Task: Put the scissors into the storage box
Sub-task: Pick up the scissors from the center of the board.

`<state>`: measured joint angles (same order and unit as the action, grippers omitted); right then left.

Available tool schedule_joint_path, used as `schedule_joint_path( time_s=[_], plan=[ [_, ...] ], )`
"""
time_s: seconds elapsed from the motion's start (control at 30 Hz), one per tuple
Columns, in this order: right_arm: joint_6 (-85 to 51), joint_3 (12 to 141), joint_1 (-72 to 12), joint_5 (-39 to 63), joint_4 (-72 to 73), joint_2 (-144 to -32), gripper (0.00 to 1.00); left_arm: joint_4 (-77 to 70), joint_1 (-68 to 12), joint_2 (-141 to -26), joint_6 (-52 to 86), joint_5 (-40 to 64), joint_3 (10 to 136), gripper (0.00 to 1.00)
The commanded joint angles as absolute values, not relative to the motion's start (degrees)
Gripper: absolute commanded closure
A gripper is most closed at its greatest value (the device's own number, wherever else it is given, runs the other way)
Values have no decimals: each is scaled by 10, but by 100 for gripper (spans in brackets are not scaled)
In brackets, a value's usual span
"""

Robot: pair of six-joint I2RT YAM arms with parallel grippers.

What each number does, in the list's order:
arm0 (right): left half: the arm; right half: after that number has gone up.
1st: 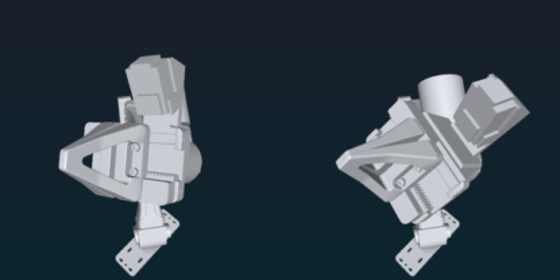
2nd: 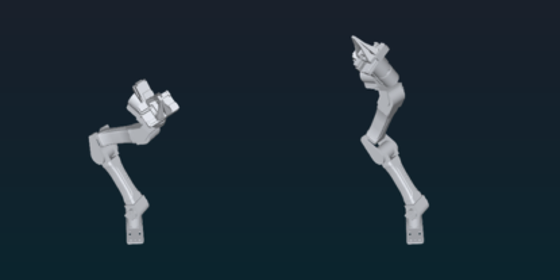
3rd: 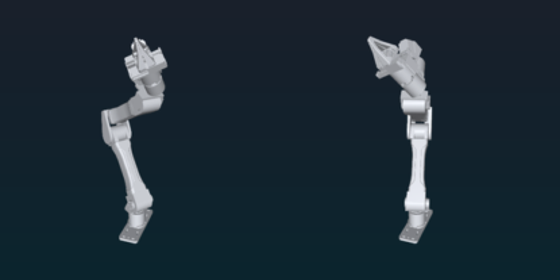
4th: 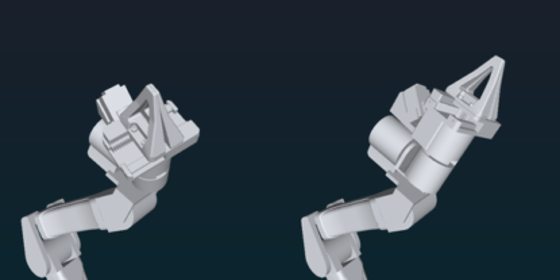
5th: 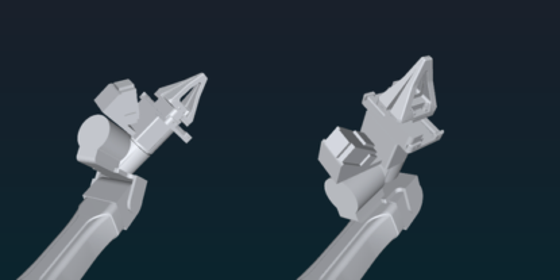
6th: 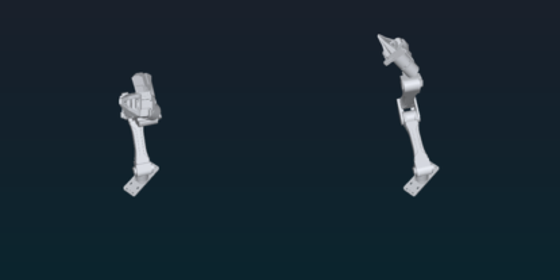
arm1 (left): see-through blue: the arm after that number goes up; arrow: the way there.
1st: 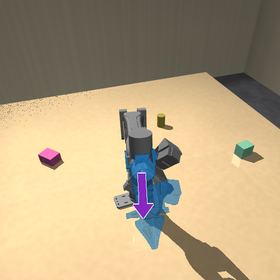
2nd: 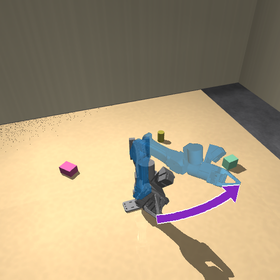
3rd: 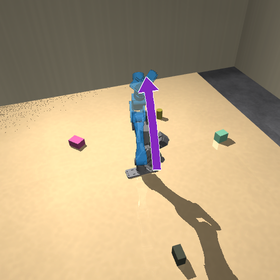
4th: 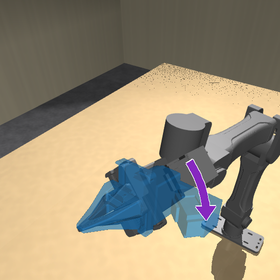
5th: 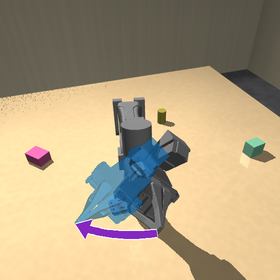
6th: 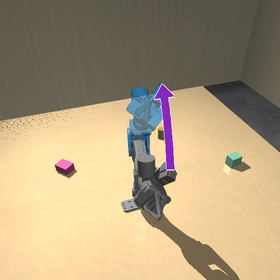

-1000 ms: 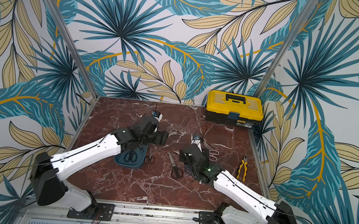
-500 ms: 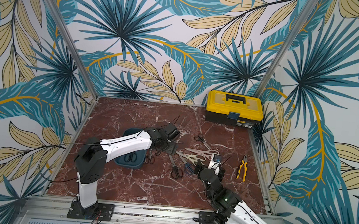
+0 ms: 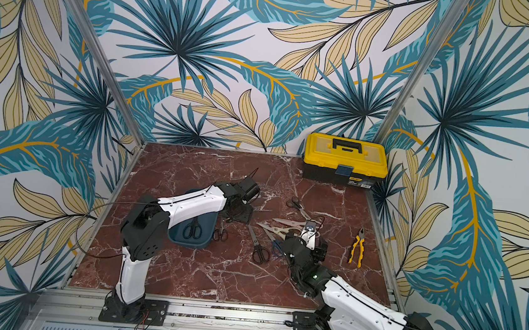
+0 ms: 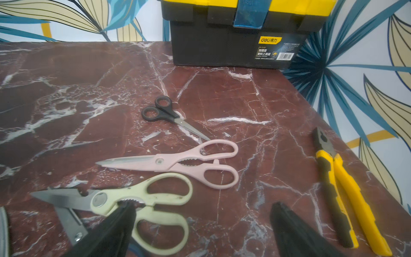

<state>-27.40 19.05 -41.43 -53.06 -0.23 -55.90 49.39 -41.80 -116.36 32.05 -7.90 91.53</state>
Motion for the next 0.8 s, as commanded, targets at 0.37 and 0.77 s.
schedule_joint_path(
  time_s=[0.37,0.77],
  plan=[
    [-299,189,-412,-575,13,-540,0,516,-475,-1111,400,-25,895,37],
    [-324,161,-412,-602,12,-490,0,488,-531,-1169,485,107,937,35]
  ],
)
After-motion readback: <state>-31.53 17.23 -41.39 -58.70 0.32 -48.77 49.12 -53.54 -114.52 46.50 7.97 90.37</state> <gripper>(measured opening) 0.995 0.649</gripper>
